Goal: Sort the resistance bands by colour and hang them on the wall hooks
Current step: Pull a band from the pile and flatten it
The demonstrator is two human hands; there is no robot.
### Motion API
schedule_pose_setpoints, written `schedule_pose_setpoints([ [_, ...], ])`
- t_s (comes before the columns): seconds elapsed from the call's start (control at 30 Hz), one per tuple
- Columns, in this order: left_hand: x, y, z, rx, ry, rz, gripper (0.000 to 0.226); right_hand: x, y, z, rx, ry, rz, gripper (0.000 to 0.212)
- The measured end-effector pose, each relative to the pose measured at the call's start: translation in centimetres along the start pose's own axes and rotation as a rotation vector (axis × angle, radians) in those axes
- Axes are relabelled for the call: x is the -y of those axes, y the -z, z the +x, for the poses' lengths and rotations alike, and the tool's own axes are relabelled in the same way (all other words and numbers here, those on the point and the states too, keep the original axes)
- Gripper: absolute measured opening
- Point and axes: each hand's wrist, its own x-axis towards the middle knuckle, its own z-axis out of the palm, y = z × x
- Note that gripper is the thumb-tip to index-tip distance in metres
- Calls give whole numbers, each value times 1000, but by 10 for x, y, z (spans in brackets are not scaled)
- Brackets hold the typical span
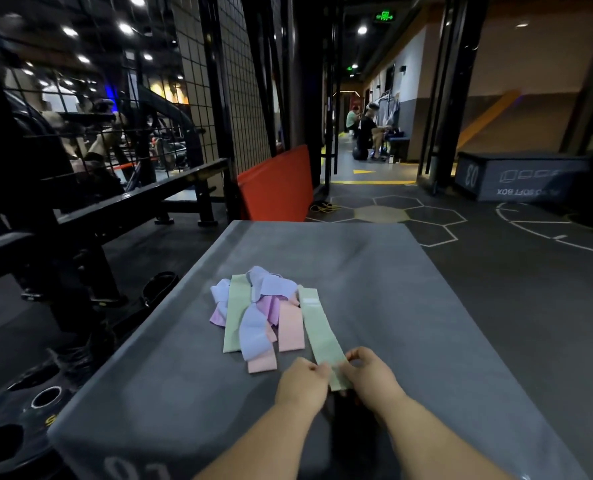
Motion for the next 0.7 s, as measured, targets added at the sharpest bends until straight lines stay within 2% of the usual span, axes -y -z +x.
schedule_pose_setpoints([
  [0.17,3,-3,-1,9,5,-9,27,-8,22,-18,100,-34,-11,7],
  [0.37,2,-14,-8,20,-171,267,43,-18,44,-20,173,-87,-89,17],
  [0.43,3,-16,-8,35,-254,391,55,-21,53,-21,192,-108,-83,13],
  [0.5,2,-18,-6,19,-301,460,57,-23,63,-23,214,-110,-103,7],
  [0.7,-6,-25,2,11,-459,636,52,-33,106,-23,279,-19,-393,11],
])
